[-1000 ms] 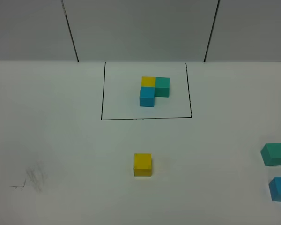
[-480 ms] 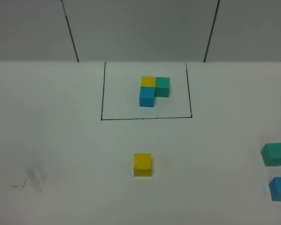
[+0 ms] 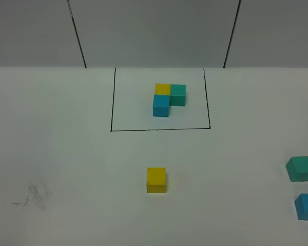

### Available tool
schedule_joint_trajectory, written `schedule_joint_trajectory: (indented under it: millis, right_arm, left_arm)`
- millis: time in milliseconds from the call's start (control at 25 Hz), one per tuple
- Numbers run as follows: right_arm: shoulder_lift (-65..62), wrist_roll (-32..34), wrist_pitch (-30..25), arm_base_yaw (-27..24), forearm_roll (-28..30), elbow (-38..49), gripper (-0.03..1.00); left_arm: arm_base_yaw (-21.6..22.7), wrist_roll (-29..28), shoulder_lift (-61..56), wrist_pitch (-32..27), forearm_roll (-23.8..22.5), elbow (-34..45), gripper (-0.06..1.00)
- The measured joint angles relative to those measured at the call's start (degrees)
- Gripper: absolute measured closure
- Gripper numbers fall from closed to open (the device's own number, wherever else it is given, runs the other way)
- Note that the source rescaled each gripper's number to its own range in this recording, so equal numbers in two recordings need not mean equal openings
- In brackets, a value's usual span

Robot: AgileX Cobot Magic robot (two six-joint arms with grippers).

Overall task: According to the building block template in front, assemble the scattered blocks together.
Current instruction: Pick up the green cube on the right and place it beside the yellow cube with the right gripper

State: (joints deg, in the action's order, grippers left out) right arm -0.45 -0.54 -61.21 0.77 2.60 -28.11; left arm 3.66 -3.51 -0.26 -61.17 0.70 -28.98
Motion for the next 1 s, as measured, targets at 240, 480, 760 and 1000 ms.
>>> schedule_joint_trajectory:
  millis: [240, 480, 760, 1000]
  right_arm:
    - [0.00, 0.00, 0.00, 0.00, 0.00, 0.00, 0.29]
    - [0.28, 1.30, 0.07, 0.00, 0.06, 0.00, 0.29]
    - [19.12, 1.42, 7.28, 0.03, 1.00, -5.98, 0.29]
    - [46.20, 1.78, 13.67, 0.03, 1.00, -19.02, 0.29]
  left_arm:
    - [0.51, 0.00, 0.00, 0.00, 0.00, 0.00, 0.57]
    - [0.51, 0.00, 0.00, 0.00, 0.00, 0.00, 0.57]
    - [0.51, 0.00, 0.00, 0.00, 0.00, 0.00, 0.57]
    - [0.51, 0.00, 0.00, 0.00, 0.00, 0.00, 0.57]
